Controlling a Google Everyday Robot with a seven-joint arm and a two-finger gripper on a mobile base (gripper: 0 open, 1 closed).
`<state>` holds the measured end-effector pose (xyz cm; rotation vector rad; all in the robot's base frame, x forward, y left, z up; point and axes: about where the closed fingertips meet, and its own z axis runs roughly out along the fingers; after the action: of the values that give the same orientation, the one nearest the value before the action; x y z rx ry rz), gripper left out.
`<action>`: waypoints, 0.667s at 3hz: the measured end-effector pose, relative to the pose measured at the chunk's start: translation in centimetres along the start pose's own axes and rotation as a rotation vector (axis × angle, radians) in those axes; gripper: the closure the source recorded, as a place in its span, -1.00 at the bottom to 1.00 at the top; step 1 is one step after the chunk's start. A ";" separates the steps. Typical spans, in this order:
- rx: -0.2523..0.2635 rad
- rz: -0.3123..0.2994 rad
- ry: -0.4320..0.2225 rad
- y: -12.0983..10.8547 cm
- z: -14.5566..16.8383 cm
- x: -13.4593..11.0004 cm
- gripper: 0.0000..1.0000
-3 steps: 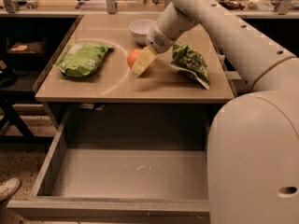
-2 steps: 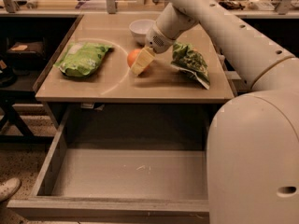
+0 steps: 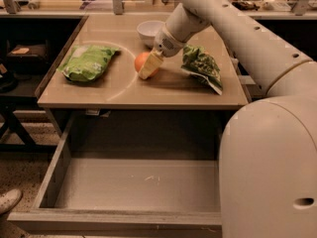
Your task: Place orange into top drawer
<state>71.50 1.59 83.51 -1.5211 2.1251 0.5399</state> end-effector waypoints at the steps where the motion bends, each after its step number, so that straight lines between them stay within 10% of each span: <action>1: -0.003 -0.008 0.003 0.1 0.0 -0.1 0.76; 2: 0.007 -0.026 0.022 1.4 -1.8 0.2 1.00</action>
Offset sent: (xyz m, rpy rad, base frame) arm -0.0576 -0.0327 0.0515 -0.0814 -0.0494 0.0341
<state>69.83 0.83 84.89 -1.5555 2.1189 0.5090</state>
